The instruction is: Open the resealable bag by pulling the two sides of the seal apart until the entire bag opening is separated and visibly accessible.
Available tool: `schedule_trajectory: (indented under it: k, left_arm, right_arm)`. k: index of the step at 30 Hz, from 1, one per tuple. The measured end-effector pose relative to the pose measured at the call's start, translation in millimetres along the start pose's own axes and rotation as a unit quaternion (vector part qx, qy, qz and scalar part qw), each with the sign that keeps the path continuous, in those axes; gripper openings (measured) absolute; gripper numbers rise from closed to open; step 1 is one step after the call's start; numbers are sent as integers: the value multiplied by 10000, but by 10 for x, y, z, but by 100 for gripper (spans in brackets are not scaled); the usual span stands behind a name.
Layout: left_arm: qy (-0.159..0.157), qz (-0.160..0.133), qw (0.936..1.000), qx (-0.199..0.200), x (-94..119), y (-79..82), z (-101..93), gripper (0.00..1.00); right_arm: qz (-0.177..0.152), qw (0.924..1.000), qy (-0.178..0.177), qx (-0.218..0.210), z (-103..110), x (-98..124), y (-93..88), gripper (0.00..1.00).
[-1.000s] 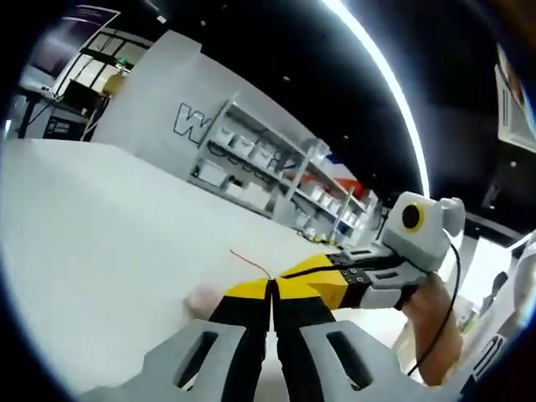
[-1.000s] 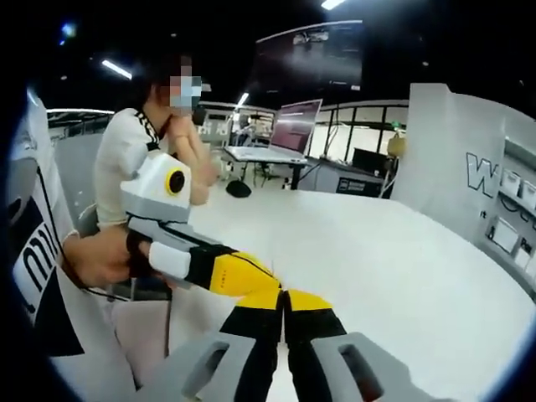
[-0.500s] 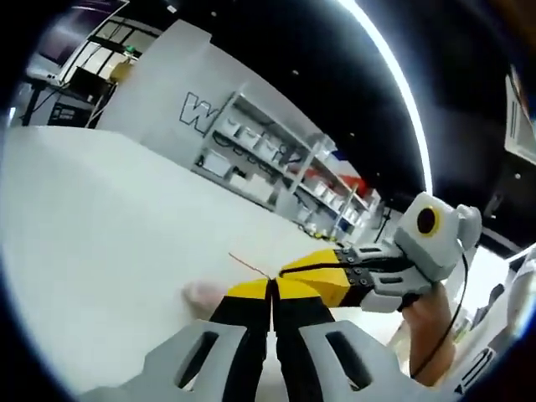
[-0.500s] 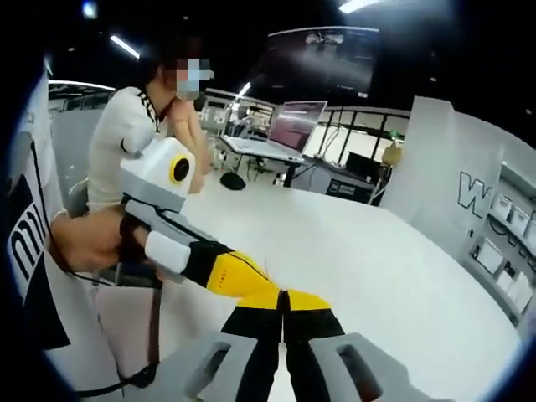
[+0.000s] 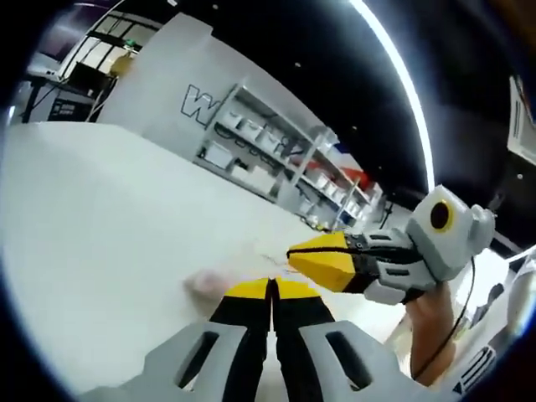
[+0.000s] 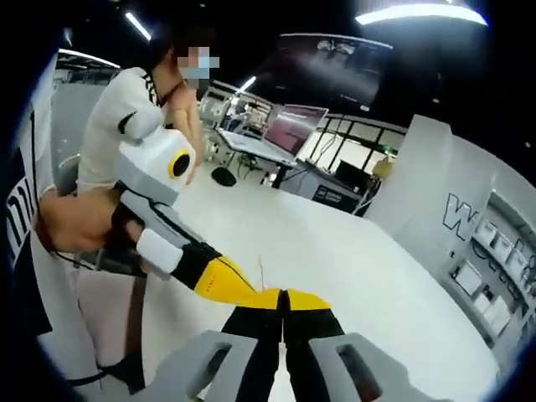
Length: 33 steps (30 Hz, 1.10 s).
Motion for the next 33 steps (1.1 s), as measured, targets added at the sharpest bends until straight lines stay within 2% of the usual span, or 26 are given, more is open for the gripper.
schedule_trajectory:
  k: [1,2,5,6,11,19,24,27,31,33]
  left_arm:
    - [-126,-47,9995,288,10,12,-5,0]
    - [-255,172,9990,321,15,3,-4,1]
    - [-434,12,9980,458,7,37,-42,1]
    - [-437,-84,9975,542,5,51,-44,2]
    - [-446,-24,9960,771,-31,51,-6,4]
    - [-442,3,9948,912,-65,27,-17,3]
    - [-426,59,9953,872,-70,12,-18,1]
    - [-392,126,9964,741,-55,6,-20,1]
    - [-317,201,9982,473,-1,-20,-16,1]
    - [-261,302,9988,291,29,-46,-4,1]
  right_arm:
    - [-44,10000,44,-66,-3,5,2,0]
    - [-75,9999,53,-81,-9,9,0,0]
    - [-64,10000,39,-44,-8,-2,-9,0]
    - [-73,10000,47,-46,-5,-6,-10,0]
    - [-94,9999,69,-41,6,-14,-21,0]
    - [-90,9999,134,-56,28,-16,-39,0]
    - [-88,9998,193,-59,39,-10,-40,0]
    - [-64,9993,302,-205,26,-12,-57,0]
    - [-228,9945,701,-747,4,-27,-101,0]
    - [-180,9904,991,-948,-7,-34,-142,0]
Point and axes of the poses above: the point that each gripper's makers call its tool centre point, and the gripper's own axes: x roughly backward along the fingers, z roughly to its left, y roughly out of its top, the point moved 10 cm from there along x, roughly backward along the fingers, and after that the axes turned 7 degrees about y, right-handed, at the moved point
